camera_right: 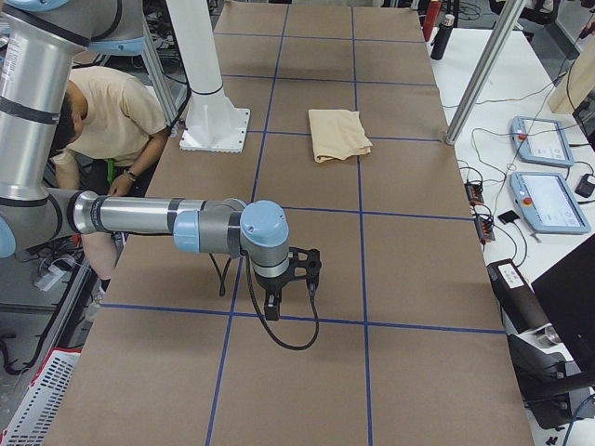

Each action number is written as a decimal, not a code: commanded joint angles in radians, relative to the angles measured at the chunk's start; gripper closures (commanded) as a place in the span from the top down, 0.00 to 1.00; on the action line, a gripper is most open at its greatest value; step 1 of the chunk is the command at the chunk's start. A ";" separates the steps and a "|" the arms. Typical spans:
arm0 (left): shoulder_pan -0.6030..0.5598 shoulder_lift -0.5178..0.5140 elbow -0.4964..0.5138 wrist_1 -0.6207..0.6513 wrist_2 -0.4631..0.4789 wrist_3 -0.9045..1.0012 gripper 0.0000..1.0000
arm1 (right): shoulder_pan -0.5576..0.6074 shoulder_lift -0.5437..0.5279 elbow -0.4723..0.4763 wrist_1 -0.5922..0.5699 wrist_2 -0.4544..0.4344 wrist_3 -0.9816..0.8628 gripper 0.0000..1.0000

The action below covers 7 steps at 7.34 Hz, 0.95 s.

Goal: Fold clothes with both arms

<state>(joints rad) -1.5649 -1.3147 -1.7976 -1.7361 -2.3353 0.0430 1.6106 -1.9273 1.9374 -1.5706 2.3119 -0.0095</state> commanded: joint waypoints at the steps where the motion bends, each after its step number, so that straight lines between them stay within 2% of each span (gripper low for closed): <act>1: 0.054 0.006 -0.028 0.099 -0.009 0.024 1.00 | 0.000 -0.002 -0.006 -0.002 -0.002 -0.001 1.00; 2: 0.051 0.005 -0.038 0.154 -0.010 0.024 1.00 | 0.000 -0.001 -0.006 0.000 -0.005 -0.001 1.00; 7: 0.051 -0.055 -0.061 0.129 -0.007 0.015 1.00 | 0.000 0.001 -0.006 0.003 -0.011 0.000 1.00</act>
<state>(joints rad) -1.5138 -1.3634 -1.8493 -1.6005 -2.3433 0.0597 1.6107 -1.9278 1.9310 -1.5686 2.3040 -0.0093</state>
